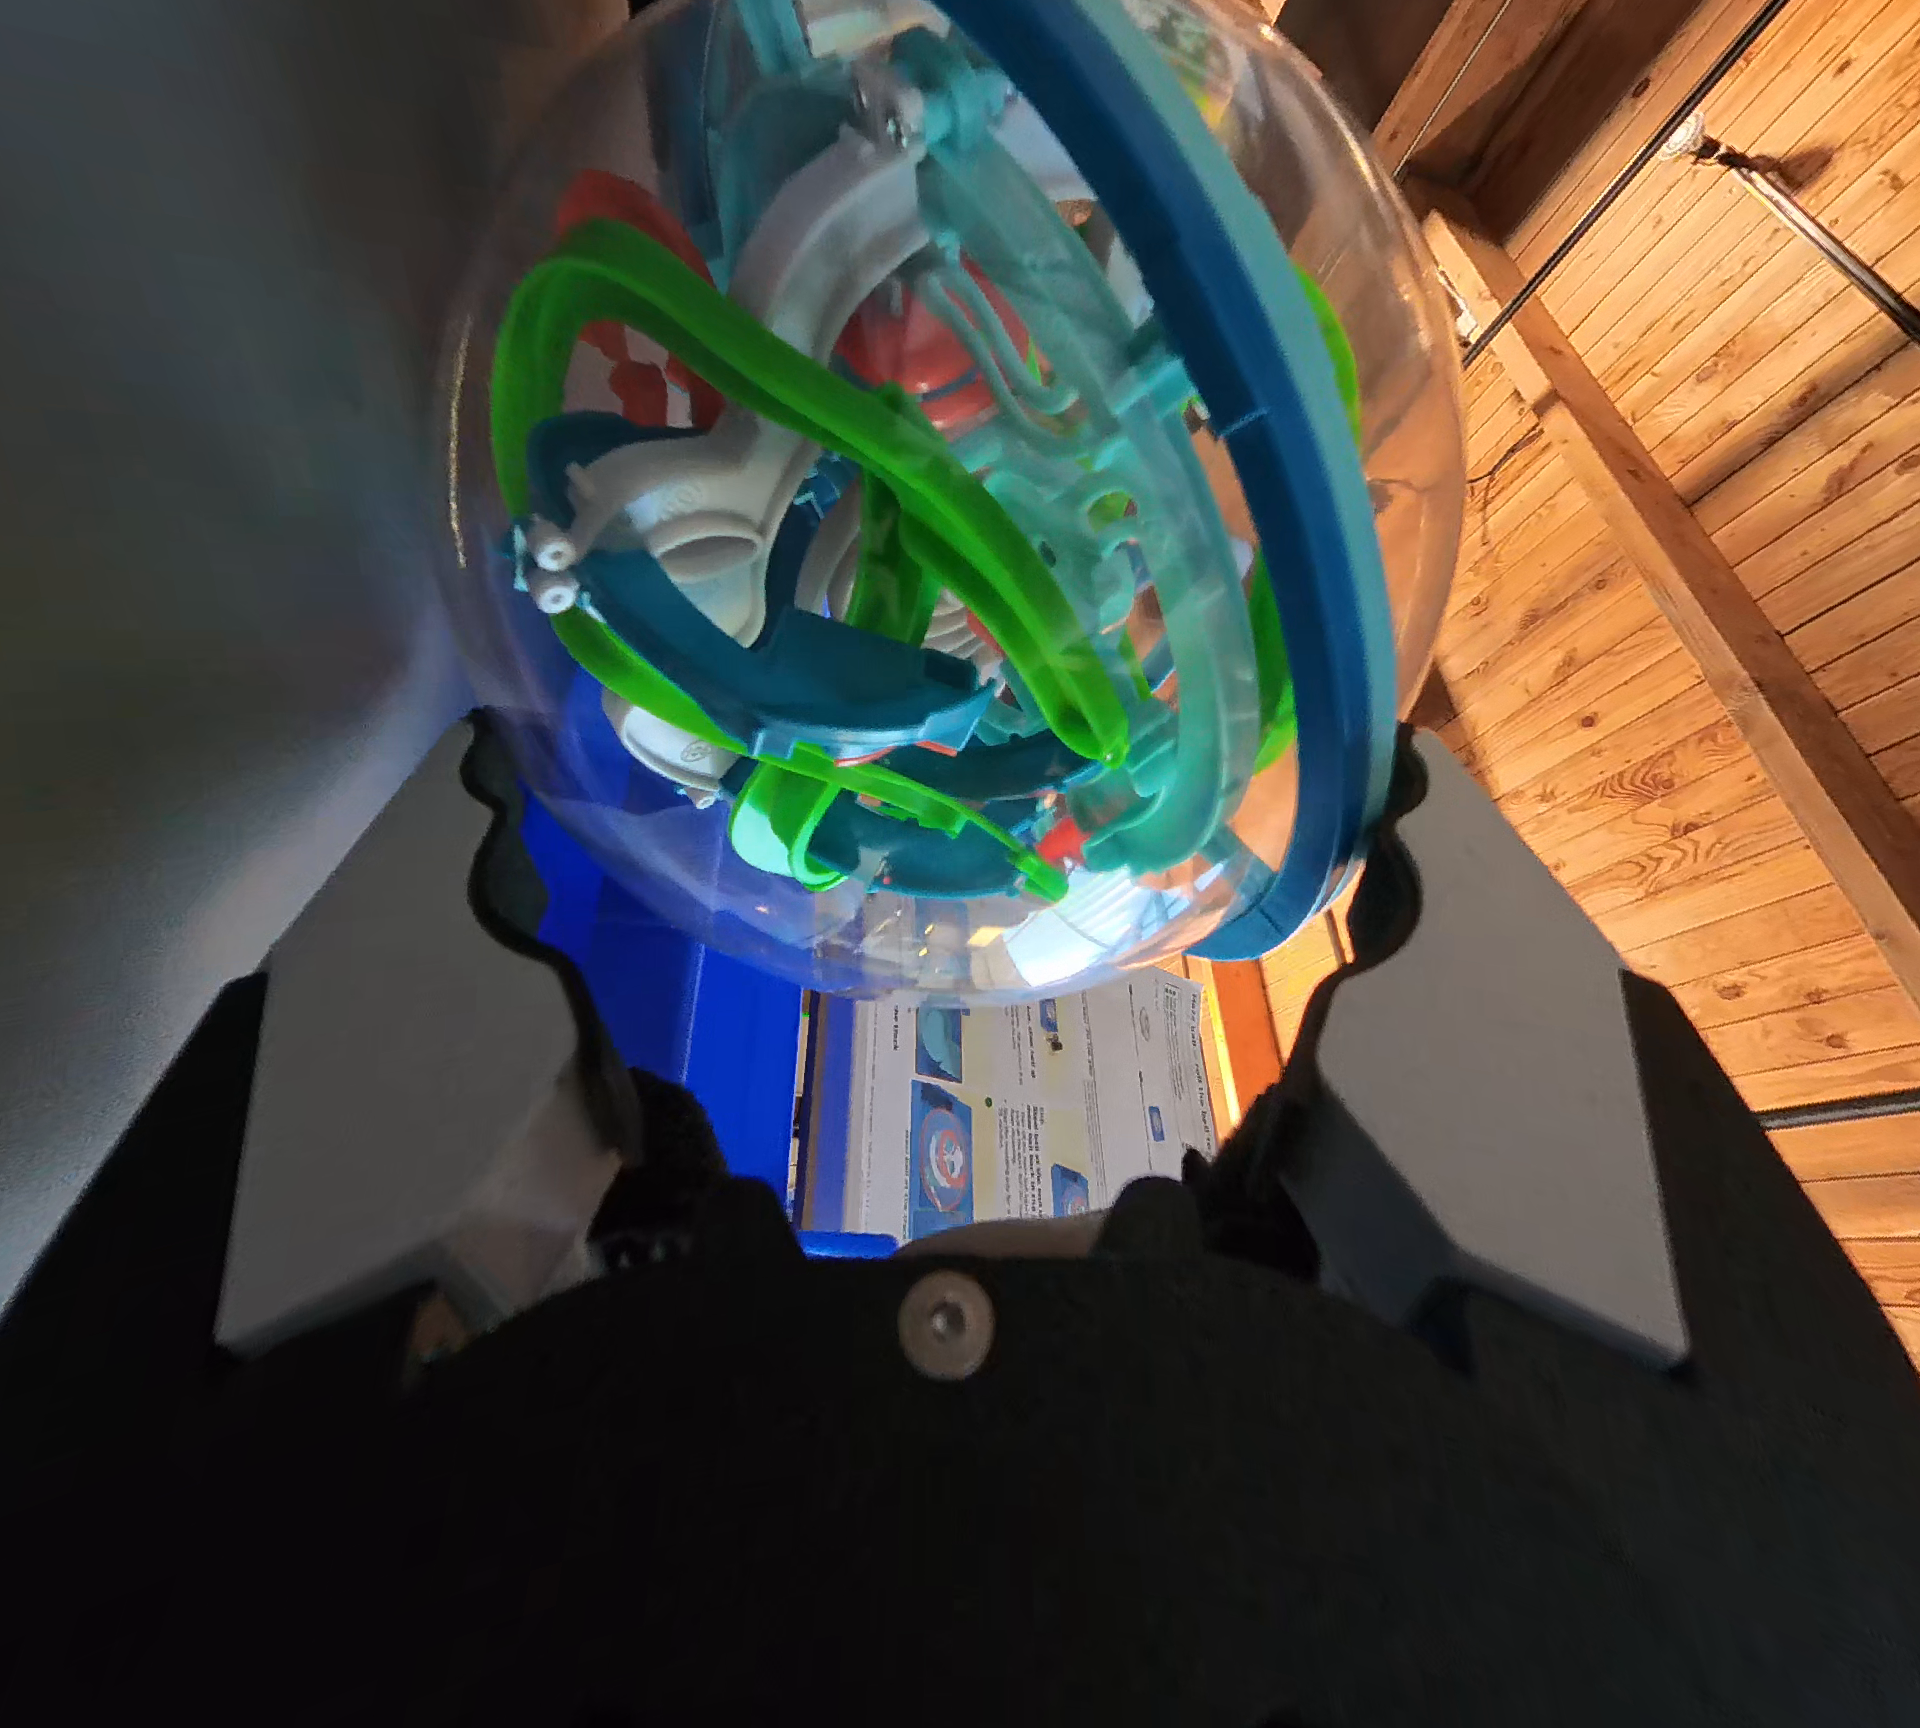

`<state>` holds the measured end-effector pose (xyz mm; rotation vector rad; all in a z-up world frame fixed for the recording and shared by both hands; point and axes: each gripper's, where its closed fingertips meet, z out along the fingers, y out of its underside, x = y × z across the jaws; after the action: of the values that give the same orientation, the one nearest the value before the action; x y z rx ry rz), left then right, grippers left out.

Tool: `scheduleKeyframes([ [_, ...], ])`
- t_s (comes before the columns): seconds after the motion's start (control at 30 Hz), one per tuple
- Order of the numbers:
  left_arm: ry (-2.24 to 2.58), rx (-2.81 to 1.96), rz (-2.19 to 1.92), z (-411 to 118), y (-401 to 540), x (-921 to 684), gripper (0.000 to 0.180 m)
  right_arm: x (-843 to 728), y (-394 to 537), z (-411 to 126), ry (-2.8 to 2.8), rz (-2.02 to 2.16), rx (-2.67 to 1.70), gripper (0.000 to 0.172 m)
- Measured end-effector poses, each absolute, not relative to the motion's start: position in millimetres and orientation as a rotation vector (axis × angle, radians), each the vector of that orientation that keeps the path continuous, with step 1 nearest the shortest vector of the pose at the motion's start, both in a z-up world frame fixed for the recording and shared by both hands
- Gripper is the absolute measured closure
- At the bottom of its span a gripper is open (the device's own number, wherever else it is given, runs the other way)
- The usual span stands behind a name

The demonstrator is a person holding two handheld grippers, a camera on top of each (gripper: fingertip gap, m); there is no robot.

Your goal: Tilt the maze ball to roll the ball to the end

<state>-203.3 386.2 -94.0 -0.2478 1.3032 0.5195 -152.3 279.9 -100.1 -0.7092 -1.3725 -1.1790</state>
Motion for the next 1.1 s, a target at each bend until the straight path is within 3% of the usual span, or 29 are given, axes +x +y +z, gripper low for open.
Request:
scheduleKeyframes([
  [0.33, 1.346, -0.213, 0.514, -95.9, 383.6, -205.3, 0.054, -146.7, 280.6, -99.8, -1.366, -1.191, -0.708, 0.017],
  [0.5, 1.408, -0.203, 0.492, -105.3, 391.0, -213.5, 0.085, -142.7, 282.2, -98.9, -1.357, -1.207, -0.721, 0.017],
  [0.73, 1.612, -0.715, 0.168, -127.6, 436.8, -237.5, 0.095, -137.0, 281.3, -98.6, -1.341, -1.220, -0.737, 0.020],
  [0.97, 1.821, -1.370, -1.086, -130.1, 372.0, -230.1, 0.056, -136.2, 280.6, -98.2, -1.349, -1.229, -0.748, 0.022],
  [1.0, 1.836, -1.375, -1.240, -123.7, 361.4, -231.2, 0.064, -135.7, 280.4, -98.0, -1.347, -1.231, -0.752, 0.022],
  [1.1, 1.949, -1.393, -1.623, -113.4, 327.8, -236.6, 0.035, -134.5, 278.9, -98.2, -1.346, -1.232, -0.757, 0.023],
])
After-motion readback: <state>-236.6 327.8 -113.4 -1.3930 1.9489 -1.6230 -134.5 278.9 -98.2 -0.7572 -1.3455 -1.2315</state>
